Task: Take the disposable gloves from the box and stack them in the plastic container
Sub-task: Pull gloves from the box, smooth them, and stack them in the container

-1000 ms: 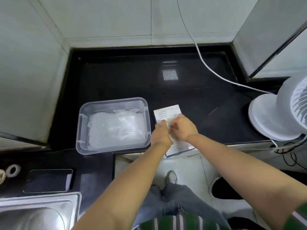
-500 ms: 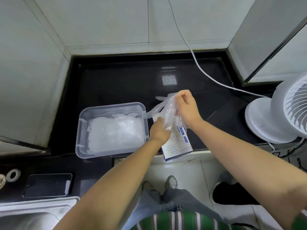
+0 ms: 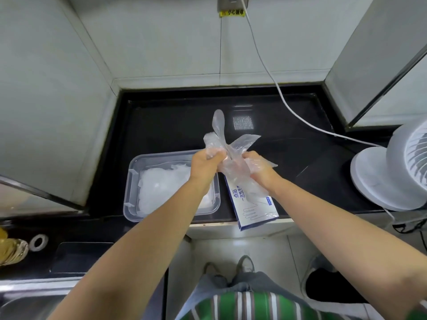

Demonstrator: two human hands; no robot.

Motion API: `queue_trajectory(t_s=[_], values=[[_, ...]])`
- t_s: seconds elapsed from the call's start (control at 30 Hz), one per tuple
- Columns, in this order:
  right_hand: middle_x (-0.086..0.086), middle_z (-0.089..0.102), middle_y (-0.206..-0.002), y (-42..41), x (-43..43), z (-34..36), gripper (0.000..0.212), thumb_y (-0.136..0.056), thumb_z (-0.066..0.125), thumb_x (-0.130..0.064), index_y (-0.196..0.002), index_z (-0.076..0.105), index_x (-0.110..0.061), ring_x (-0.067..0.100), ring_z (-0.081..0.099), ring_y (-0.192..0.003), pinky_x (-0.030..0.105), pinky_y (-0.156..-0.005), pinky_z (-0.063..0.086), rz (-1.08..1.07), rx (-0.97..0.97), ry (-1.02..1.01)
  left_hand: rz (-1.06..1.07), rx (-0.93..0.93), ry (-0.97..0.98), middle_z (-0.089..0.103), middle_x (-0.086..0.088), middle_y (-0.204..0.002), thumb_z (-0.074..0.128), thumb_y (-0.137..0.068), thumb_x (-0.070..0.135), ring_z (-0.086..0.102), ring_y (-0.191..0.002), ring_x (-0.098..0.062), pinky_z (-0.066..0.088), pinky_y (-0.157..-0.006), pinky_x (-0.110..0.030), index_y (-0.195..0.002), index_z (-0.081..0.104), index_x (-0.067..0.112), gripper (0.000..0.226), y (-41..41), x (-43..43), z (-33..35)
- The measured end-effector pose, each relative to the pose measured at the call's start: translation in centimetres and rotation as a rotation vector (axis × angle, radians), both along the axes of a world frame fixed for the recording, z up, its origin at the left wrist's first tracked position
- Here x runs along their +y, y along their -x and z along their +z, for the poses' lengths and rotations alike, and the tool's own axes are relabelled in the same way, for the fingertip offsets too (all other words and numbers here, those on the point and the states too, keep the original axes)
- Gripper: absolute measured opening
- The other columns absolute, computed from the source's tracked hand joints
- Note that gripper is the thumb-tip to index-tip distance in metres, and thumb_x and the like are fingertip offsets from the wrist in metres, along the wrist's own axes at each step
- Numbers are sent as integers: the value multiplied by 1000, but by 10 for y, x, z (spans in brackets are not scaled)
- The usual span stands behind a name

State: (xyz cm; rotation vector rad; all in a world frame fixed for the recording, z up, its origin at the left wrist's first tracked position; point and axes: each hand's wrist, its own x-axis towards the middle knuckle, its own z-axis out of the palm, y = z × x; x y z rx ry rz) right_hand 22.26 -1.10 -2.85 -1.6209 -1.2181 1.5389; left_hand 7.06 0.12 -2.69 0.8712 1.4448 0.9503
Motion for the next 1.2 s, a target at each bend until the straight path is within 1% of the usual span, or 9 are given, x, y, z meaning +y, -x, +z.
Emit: queue_trajectory(t_s=[0.1, 0.17, 0.27, 0.33, 0.6, 0.83, 0.97, 1.1, 1.2], values=[[1, 63, -95, -1, -4, 2, 10, -99, 53, -10, -106, 59, -13, 12, 62, -81, 20, -66, 54, -145, 140, 3, -50, 31, -37, 67, -4, -89, 65, -92, 13, 64, -79, -16, 54, -66, -21, -101, 67, 9, 10, 17, -3, 3], [5, 69, -101, -4, -1, 1, 13, -100, 53, -22, -106, 64, -17, 17, 67, -88, 30, -77, 56, -218, 185, -7, -132, 101, -47, 66, 0, -89, 63, -94, 13, 64, -79, -11, 51, -59, -14, -104, 67, 12, 11, 33, -5, 7], [14, 70, -110, -9, 7, 8, 56, -105, 31, -49, -119, 64, -7, 27, 66, -99, 39, -88, 54, -357, 317, 50, -363, 128, -26, 68, -2, -91, 57, -94, 3, 69, -80, -15, 55, -69, -17, -110, 68, 11, 21, 60, -10, 11], [13, 69, -118, -7, 14, 15, 59, -104, 29, -52, -125, 62, -8, 26, 65, -106, 36, -90, 54, -333, 276, -23, -517, 125, 35, 69, 1, -90, 55, -93, -1, 70, -82, -17, 56, -81, -26, -111, 70, 12, 27, 75, -12, 13], [-7, 69, -121, 39, 19, 49, 52, -89, 72, -31, -137, 54, -26, 4, 62, -115, 17, -96, 46, 500, -46, -104, -796, 206, 183, 70, -4, -97, 65, -86, -2, 69, -91, -18, 55, -80, -25, -98, 70, 13, 20, 93, -13, 25], [17, 66, -81, 62, 23, 31, 19, -91, 68, -11, -94, 70, 8, 17, 58, -73, 27, -74, 51, 570, -308, -121, -495, 267, 133, 62, -3, -93, 70, -85, 3, 65, -81, -19, 55, -82, -34, -113, 58, 15, 33, 110, -6, 22], [9, 59, -70, 73, 22, 37, 23, -91, 67, -16, -83, 65, 6, 10, 53, -64, 19, -67, 46, 290, -184, -179, -634, 705, 258, 67, -1, -93, 67, -87, 30, 61, -84, -16, 49, -70, -24, -91, 67, 22, 9, 121, -14, 28], [2, 45, -55, 76, 26, 44, 16, -92, 60, -9, -77, 62, -3, 4, 39, -41, 12, -50, 38, 81, -88, -129, -195, 307, 274, 66, 3, -88, 71, -87, 14, 64, -82, -12, 50, -57, -16, -89, 68, 19, 6, 138, -7, 17], [4, 46, -63, 82, 23, 42, 21, -90, 54, -8, -69, 58, -10, 9, 39, -48, 20, -50, 31, 79, -14, 9, 113, 74, 218, 69, -4, -92, 68, -86, 5, 65, -79, -15, 54, -62, -21, -106, 69, 9, 21, 150, -4, 12]])
